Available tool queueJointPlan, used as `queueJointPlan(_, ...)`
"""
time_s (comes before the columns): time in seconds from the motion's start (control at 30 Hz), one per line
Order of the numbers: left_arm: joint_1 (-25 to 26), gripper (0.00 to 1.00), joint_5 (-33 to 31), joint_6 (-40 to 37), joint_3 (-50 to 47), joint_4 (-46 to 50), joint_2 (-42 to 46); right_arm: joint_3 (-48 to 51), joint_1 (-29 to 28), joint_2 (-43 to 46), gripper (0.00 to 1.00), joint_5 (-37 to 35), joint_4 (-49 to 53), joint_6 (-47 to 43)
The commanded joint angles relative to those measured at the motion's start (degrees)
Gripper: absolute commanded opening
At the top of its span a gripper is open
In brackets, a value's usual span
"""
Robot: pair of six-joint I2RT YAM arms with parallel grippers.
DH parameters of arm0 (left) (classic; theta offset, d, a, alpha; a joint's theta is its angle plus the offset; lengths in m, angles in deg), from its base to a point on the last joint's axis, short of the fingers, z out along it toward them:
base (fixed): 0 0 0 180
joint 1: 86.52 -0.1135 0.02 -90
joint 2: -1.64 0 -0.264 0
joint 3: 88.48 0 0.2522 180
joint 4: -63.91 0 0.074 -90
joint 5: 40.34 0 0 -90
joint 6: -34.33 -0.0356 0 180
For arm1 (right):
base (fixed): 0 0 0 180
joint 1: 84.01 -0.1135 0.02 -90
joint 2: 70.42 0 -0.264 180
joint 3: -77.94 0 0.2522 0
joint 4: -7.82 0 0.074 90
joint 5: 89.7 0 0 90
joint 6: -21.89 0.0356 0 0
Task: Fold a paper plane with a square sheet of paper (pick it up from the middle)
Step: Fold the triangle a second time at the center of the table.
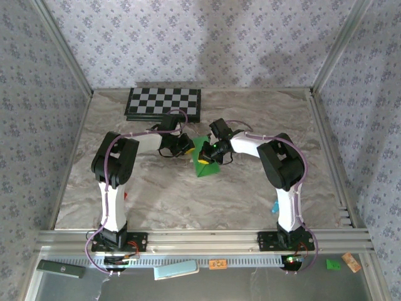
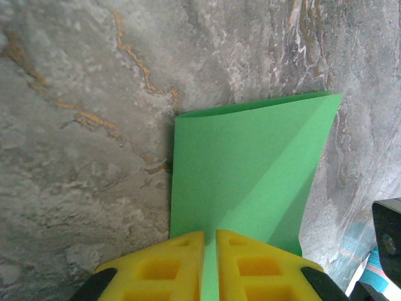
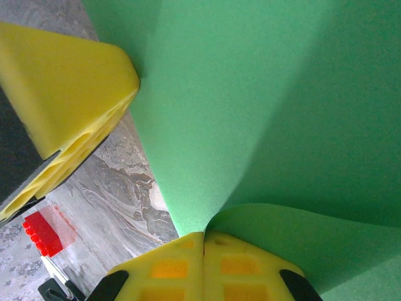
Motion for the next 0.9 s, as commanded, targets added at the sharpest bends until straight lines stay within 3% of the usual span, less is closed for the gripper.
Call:
queueJointPlan(0.0,0.17,0.14,-0.20,-0.83,-0.43,4.19,-2.38,-1.08,-0.36,-1.64,0.01,0.22,0.77,-0.71)
queueJointPlan(0.87,0.18,0.14,-0.28,-0.84,0.00,4.53,-2.12,-1.91,-0.04,-2.69,0.03,-0.84,3.29,-1.11)
